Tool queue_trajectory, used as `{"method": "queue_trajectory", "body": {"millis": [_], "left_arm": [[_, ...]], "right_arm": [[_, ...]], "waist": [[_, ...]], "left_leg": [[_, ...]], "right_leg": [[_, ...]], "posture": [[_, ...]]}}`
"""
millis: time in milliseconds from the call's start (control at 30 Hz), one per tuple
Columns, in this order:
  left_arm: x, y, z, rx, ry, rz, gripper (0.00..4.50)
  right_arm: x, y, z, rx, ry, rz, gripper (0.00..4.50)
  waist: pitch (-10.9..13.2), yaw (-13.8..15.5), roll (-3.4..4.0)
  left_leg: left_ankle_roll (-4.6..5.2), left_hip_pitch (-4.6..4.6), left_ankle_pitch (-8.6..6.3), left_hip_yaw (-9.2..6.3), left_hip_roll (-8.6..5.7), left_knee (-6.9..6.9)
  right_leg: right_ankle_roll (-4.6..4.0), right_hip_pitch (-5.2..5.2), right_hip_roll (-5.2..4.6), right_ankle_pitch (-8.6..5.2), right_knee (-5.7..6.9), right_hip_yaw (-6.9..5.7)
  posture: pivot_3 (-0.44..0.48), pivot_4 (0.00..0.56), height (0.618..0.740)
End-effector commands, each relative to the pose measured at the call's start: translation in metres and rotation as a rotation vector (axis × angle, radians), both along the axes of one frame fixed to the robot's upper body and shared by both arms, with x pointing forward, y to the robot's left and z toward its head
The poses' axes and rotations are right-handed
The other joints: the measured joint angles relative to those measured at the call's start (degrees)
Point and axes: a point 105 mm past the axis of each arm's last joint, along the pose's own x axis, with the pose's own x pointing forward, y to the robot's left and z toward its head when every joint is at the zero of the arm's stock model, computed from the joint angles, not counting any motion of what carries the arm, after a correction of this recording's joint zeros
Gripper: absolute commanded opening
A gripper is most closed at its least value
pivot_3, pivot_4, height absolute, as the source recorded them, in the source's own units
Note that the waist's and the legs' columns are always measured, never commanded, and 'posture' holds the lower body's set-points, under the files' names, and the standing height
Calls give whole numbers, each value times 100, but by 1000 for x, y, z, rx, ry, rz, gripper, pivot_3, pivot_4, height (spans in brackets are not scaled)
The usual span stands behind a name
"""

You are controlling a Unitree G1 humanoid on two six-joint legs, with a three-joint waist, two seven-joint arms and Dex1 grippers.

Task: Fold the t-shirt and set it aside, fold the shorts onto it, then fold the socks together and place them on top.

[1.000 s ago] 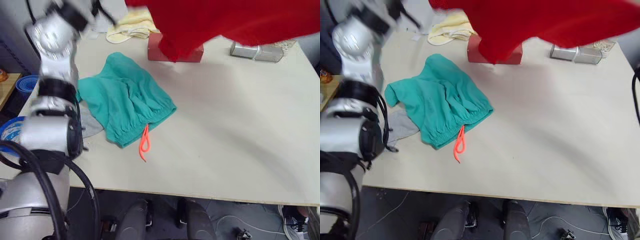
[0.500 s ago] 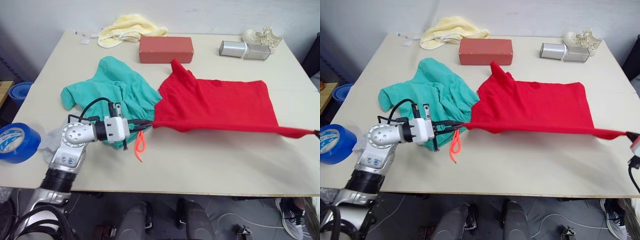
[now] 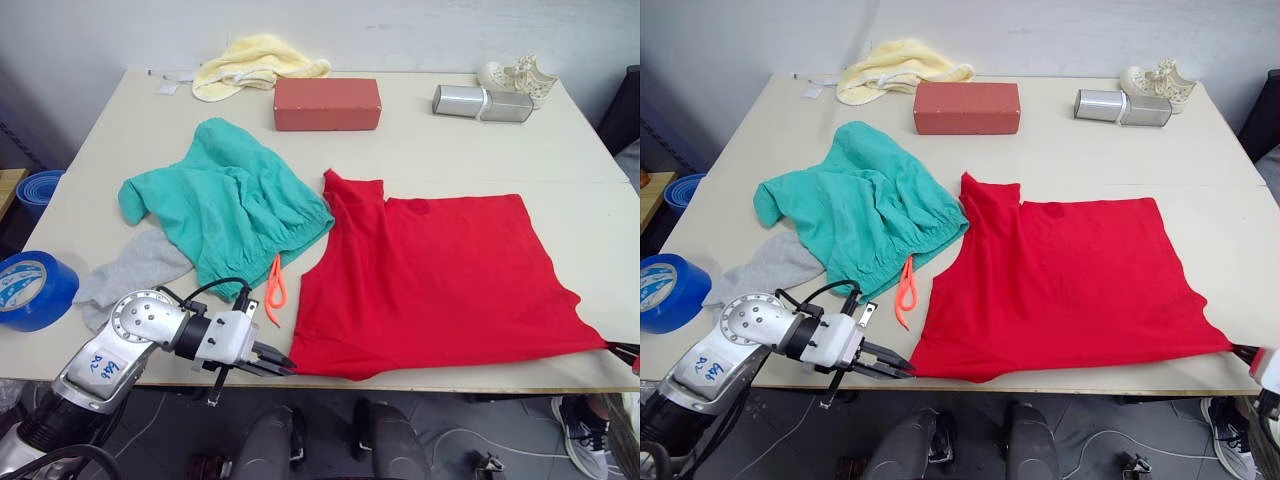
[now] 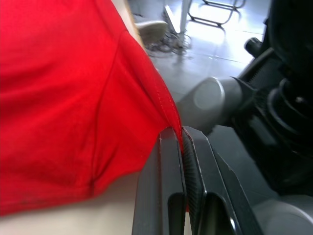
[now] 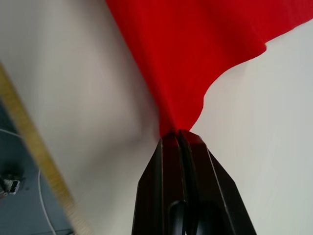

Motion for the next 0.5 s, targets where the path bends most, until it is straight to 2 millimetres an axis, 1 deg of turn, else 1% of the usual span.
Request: {"method": "queue_trajectory", "body": {"millis": [33,67,133,200,233,333,433,500], "left_arm": [[6,7,13,28,82,119,7],[4,8,19,20,138,142,7],[-1,10,25,26,192,143,7],[-13,21,27,121,256,115,7],[-15,24,28,153,275,118,7],[-11,27,35,163,310,165,7],[-10,32,29,195,324,192,7],[-14,40,19,254,329,174,7]], "right_arm": [[-2,-23,20,-30,-75,-134,0],[-2,-21,21,-26,-83,-129,0],[-3,-19,22,-23,-82,-123,0],[-6,-19,23,-19,-85,-132,0],[-7,-19,23,-20,-83,-134,0],[-8,-14,22,-1,-71,-124,0],[-11,5,13,62,-10,-62,0],[-11,7,11,62,21,-64,0]], "waist": [[-2,0,4],[-2,-2,4],[-3,-2,5],[-3,-4,5],[-4,-4,8],[-4,26,8],[-4,55,8],[-4,67,8]], "left_leg": [[-1,-1,0,0,1,-1],[-2,-1,-1,-3,2,-1],[-3,-1,-1,-6,4,-1],[-7,0,-2,-9,7,-1],[-10,1,-3,-9,8,0],[-14,4,-4,-9,7,0],[-17,5,-3,-12,7,1],[-21,7,-5,-15,10,1]], "right_leg": [[-2,-2,0,-1,2,1],[-5,-2,-1,-3,3,1],[-11,-4,0,-7,7,-1],[-18,-5,2,-18,16,-5],[-21,-5,3,-21,18,-7],[-24,-4,6,-31,28,-7],[-23,-4,8,-33,31,-6],[-28,-4,12,-38,35,-6]], "posture": [[0,150,740],[0,150,740],[0,150,740],[0,150,740],[0,150,740],[0,150,740],[0,150,740],[0,150,740]]}}
